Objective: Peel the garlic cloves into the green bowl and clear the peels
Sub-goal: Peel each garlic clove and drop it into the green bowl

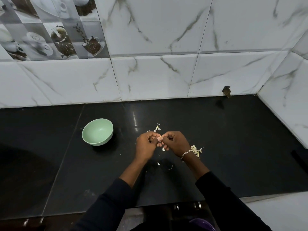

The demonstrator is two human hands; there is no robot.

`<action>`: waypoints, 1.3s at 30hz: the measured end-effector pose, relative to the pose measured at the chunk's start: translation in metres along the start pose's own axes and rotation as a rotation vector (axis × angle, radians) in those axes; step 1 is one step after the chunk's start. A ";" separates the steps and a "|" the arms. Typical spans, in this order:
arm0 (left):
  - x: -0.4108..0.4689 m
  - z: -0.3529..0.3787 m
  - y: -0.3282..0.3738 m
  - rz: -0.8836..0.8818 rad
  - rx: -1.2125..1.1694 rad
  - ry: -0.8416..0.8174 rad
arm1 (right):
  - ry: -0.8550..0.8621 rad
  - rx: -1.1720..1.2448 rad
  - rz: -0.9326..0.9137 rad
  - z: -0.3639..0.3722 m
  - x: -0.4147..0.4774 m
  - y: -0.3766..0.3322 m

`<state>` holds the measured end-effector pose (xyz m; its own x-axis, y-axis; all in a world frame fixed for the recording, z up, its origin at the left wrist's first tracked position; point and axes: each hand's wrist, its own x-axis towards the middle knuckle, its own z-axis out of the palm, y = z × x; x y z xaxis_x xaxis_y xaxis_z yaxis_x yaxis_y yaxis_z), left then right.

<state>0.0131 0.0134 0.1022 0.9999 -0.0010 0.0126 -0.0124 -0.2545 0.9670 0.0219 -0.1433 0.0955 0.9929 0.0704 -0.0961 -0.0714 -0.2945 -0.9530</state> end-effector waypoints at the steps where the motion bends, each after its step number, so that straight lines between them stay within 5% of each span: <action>1: -0.001 0.001 0.000 -0.004 -0.005 -0.004 | 0.010 -0.015 0.000 0.000 -0.001 -0.001; 29: 0.003 0.004 0.000 -0.197 -0.452 -0.115 | 0.158 -0.109 -0.011 -0.001 -0.009 -0.013; 39: 0.002 -0.002 0.005 -0.424 -0.833 -0.081 | 0.198 -0.276 0.108 -0.005 -0.006 0.006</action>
<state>0.0147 0.0139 0.1071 0.9179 -0.1424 -0.3703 0.3872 0.5253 0.7577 0.0158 -0.1507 0.0915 0.9822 -0.1536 -0.1082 -0.1750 -0.5385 -0.8243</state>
